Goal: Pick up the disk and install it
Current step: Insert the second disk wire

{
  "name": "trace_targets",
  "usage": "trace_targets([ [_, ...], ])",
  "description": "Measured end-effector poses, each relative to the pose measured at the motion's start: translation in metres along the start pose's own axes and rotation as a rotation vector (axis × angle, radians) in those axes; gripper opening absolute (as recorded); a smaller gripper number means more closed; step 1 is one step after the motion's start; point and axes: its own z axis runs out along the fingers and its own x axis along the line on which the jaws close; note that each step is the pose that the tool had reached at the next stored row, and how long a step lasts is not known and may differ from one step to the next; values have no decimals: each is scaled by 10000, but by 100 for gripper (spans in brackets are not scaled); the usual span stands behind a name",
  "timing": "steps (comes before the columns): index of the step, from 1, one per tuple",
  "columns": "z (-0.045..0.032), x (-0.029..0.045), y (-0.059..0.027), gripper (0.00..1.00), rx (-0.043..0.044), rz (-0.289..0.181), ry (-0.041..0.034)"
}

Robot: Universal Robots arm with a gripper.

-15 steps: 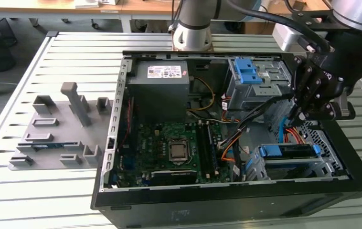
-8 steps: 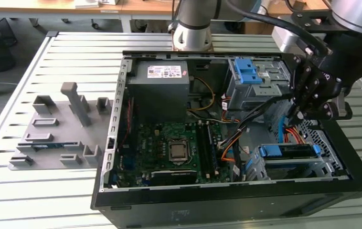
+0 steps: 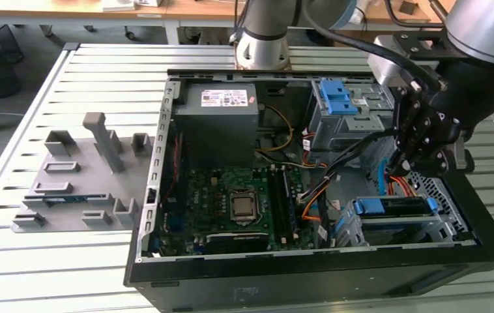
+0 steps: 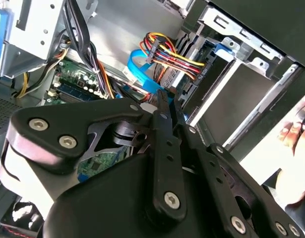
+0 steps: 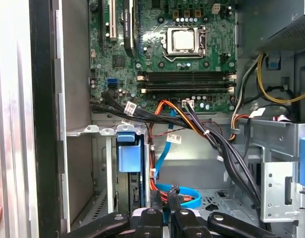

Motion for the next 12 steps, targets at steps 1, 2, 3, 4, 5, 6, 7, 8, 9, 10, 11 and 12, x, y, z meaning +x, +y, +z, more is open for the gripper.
trace_targets([
  [1, 8, 22, -1, 16, 0, 0, -1],
  [2, 15, 45, -2, 16, 0, 0, -3],
  [3, 19, 63, -2, 16, 0, 0, -4],
  [4, 23, 78, -2, 16, 0, 1, -3],
  [5, 32, 86, -2, 16, 0, 1, -5],
  [6, 45, 88, -2, 16, 0, 1, -7],
  [7, 59, 88, -2, 16, 0, 0, -4],
  [8, 73, 88, -1, 16, 0, 0, -4],
  [9, 83, 89, 0, 16, 0, 0, -4],
  [10, 89, 96, 0, 16, 0, 0, -1],
  [11, 94, 103, 0, 16, 0, -1, -2],
  [12, 100, 104, 1, 16, 0, 0, -4],
])
